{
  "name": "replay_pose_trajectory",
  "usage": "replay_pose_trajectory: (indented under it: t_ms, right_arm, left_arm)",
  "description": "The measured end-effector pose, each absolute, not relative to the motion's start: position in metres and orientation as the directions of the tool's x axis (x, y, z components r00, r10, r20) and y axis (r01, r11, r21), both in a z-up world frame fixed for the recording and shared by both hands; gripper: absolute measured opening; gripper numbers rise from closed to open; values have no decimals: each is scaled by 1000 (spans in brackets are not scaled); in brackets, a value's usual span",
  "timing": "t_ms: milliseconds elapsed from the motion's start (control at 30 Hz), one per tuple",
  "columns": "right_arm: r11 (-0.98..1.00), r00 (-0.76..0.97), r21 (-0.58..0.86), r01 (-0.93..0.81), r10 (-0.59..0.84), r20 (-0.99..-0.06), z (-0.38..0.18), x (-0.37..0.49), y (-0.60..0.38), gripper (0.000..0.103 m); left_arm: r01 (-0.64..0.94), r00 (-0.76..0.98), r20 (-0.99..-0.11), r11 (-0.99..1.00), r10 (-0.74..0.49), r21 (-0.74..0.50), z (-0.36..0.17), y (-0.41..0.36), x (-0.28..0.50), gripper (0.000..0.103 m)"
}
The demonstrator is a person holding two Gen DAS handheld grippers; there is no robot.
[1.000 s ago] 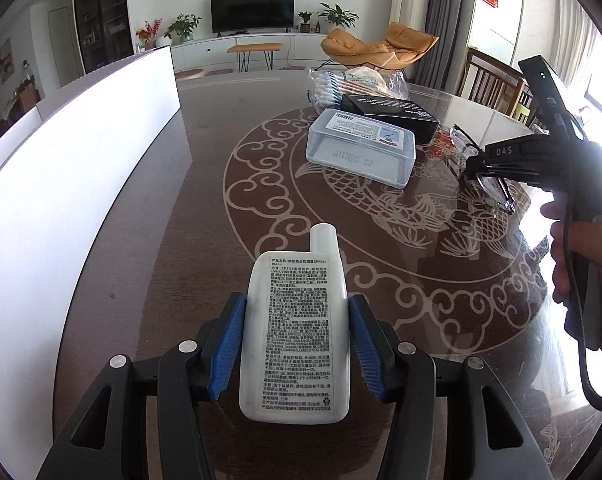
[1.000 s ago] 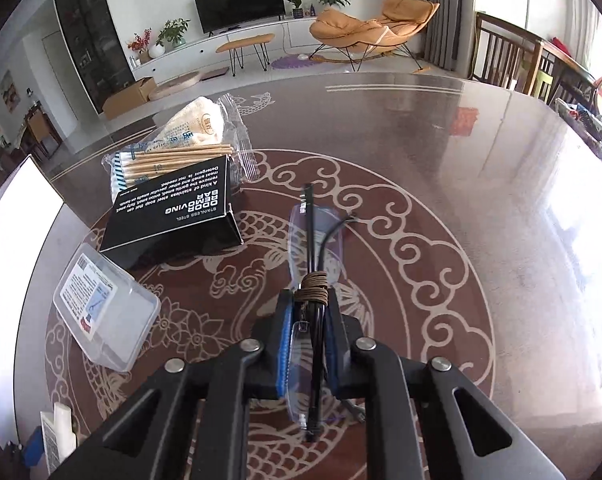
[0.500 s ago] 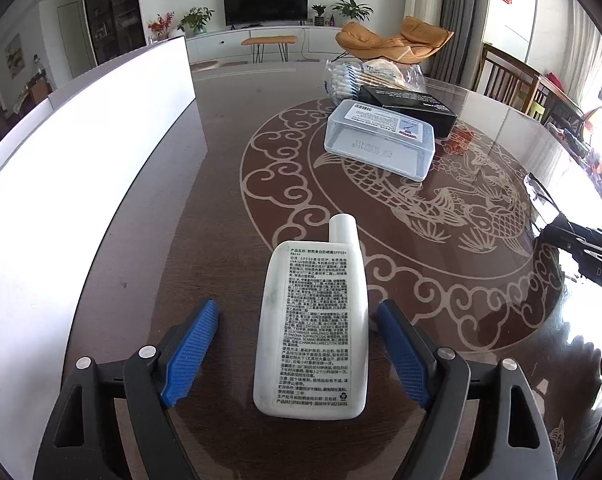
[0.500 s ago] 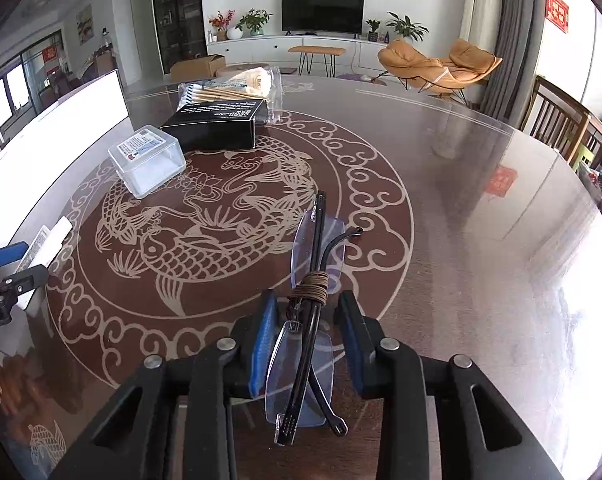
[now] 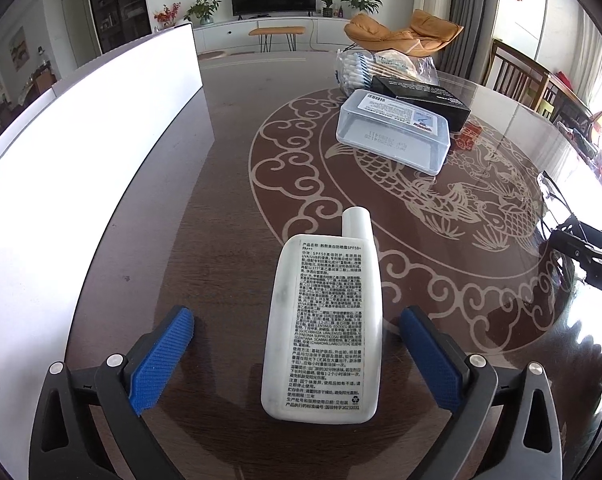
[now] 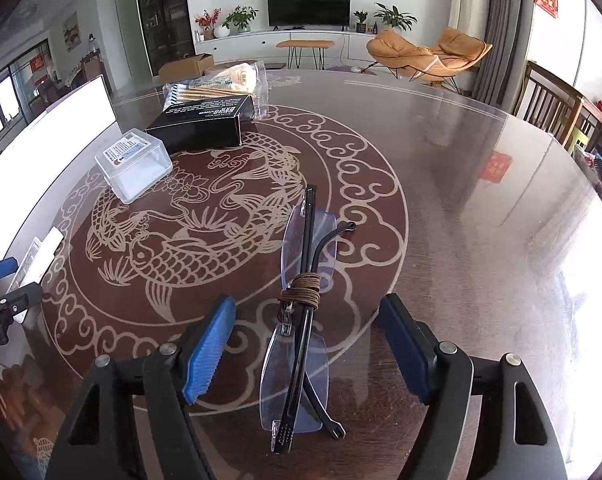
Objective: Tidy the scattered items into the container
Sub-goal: 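Lift the lotion bottle with the left tool while the right tool lifts the glasses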
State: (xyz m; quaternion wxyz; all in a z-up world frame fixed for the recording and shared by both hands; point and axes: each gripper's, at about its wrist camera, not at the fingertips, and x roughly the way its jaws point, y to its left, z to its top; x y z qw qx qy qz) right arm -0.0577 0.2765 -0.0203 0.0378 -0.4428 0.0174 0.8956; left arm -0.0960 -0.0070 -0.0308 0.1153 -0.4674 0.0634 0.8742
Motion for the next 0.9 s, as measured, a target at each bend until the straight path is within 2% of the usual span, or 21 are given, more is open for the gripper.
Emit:
replay_pose_trajectory:
  t_ms: [900]
  right_arm:
    - [-997, -604, -3, -83, 52, -795, -21, -58, 276, 78]
  left_arm:
    - [-266, -536, -831, -964, 146, 2, -31, -5, -94, 103]
